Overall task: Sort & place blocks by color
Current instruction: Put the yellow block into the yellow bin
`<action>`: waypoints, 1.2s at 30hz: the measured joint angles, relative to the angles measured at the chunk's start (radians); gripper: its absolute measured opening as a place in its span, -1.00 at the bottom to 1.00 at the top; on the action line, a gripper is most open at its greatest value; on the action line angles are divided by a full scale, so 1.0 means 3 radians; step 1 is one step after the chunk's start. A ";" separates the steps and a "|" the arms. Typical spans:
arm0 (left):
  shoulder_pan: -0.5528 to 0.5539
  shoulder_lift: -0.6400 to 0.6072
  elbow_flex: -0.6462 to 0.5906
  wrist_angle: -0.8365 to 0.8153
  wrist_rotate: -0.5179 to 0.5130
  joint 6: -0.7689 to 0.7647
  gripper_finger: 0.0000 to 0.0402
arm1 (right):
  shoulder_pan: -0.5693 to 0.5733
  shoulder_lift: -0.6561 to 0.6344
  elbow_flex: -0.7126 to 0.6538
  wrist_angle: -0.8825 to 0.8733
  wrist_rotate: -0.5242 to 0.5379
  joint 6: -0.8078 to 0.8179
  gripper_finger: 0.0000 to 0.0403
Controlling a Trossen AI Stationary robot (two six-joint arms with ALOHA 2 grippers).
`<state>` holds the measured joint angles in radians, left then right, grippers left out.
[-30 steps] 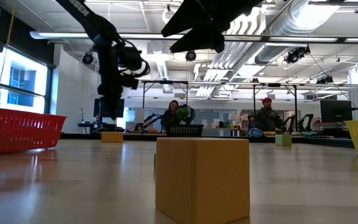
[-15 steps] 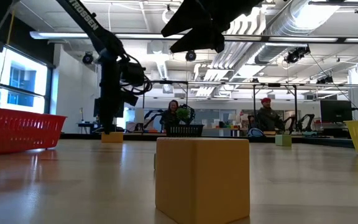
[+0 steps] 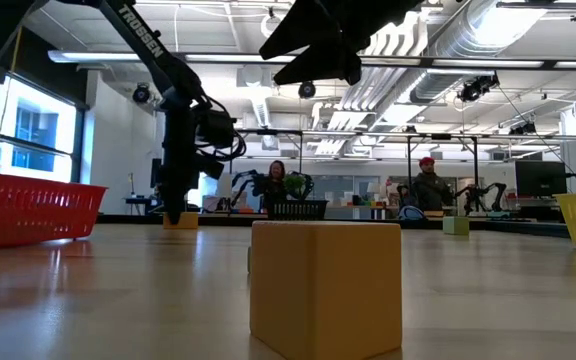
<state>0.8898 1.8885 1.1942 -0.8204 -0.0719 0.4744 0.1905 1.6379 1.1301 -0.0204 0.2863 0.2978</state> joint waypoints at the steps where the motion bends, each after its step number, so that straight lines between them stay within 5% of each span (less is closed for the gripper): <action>1: 0.0000 0.0000 -0.0004 0.0000 0.0057 0.0001 -0.09 | 0.0000 0.0000 0.0001 0.0000 0.0000 0.0033 0.16; 6: -0.0007 -0.0006 -0.0009 -0.0008 0.0400 -0.0014 -0.50 | 0.0000 0.0000 0.0000 -0.0001 -0.0001 0.0071 0.16; 22: -0.0270 -0.0245 -0.0014 -0.0327 0.0806 -0.0016 -0.50 | 0.0000 0.0000 0.0000 -0.0024 -0.0003 0.0296 0.16; 36: -0.1369 -0.0978 -0.0014 -0.0133 0.0884 -0.0176 -0.50 | 0.0000 0.0000 0.0000 -0.0027 -0.0017 -0.0326 0.16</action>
<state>0.4790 1.5951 1.1900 -0.8604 0.1931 0.4217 0.1905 1.6379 1.1301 -0.0284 0.2813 0.2001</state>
